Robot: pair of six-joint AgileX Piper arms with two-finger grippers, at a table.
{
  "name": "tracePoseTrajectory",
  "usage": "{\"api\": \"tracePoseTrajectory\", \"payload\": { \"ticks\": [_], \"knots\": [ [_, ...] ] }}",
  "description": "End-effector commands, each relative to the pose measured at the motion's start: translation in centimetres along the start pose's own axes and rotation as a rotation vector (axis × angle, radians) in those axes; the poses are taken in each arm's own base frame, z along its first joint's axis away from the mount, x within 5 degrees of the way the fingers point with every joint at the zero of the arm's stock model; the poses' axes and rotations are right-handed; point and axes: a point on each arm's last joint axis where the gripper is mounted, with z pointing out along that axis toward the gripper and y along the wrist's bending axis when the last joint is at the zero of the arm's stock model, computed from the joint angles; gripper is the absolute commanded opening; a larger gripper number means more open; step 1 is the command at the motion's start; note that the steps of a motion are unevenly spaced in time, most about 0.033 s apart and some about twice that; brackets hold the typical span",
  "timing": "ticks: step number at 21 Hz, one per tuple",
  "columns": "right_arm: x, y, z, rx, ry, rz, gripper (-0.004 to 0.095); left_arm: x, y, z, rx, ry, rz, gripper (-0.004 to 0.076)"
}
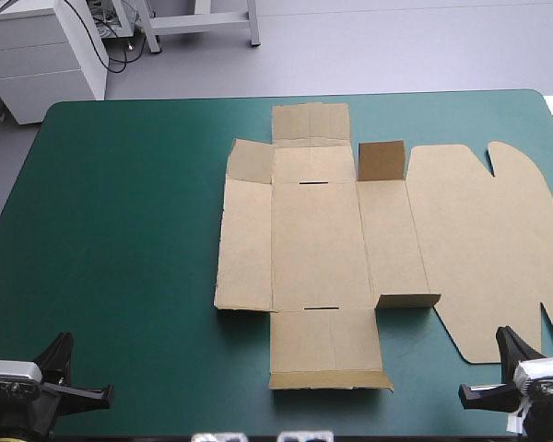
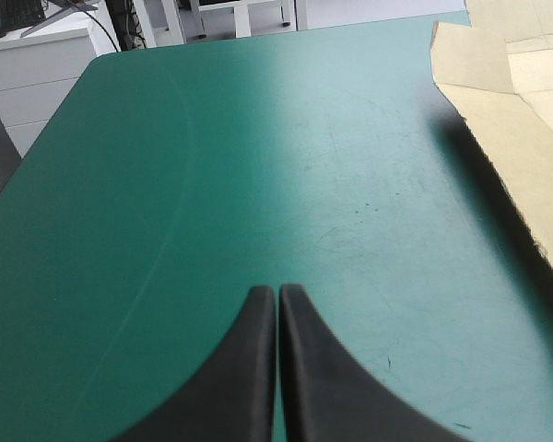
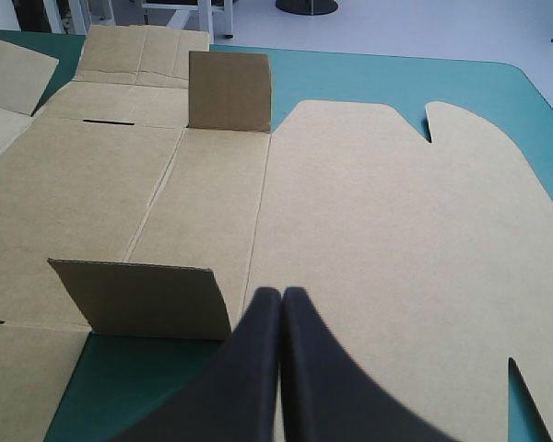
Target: Fold the box
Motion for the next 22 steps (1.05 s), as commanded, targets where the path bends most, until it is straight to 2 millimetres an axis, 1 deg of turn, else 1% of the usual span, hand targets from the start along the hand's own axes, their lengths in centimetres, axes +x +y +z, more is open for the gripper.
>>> {"api": "tracePoseTrajectory", "payload": {
  "ticks": [1,10,14,15,19,21,22],
  "knots": [
    [-1.2,-0.1,-0.8,0.017,-0.119,-0.010,-0.0019,-1.2,0.1,-0.6,-0.004,-0.107,-0.016,-0.0008],
    [-1.2,-0.1,-0.8,0.017,-0.119,-0.010,-0.0019,-1.9,0.2,-0.6,-0.020,-0.175,0.008,-0.0008],
    [-1.2,-0.1,-0.8,0.017,-0.119,-0.010,-0.0019,-2.7,0.4,0.9,-0.017,-0.142,0.017,-0.0008],
    [-1.2,-0.1,-0.8,0.017,-0.119,-0.010,-0.0019,-3.4,0.5,1.2,-0.022,-0.152,0.044,-0.0008],
    [-1.2,-0.1,-0.8,0.017,-0.119,-0.010,-0.0019,-5.3,0.7,2.1,-0.022,-0.136,0.046,-0.0008],
    [-1.2,-0.1,-0.8,0.017,-0.119,-0.010,-0.0019,-6.6,0.8,3.3,-0.009,-0.086,0.038,-0.0008],
    [-1.2,-0.1,-0.8,0.017,-0.119,-0.010,-0.0019,-7.6,0.9,4.1,-0.004,-0.071,0.026,-0.0008]
  ]
}}
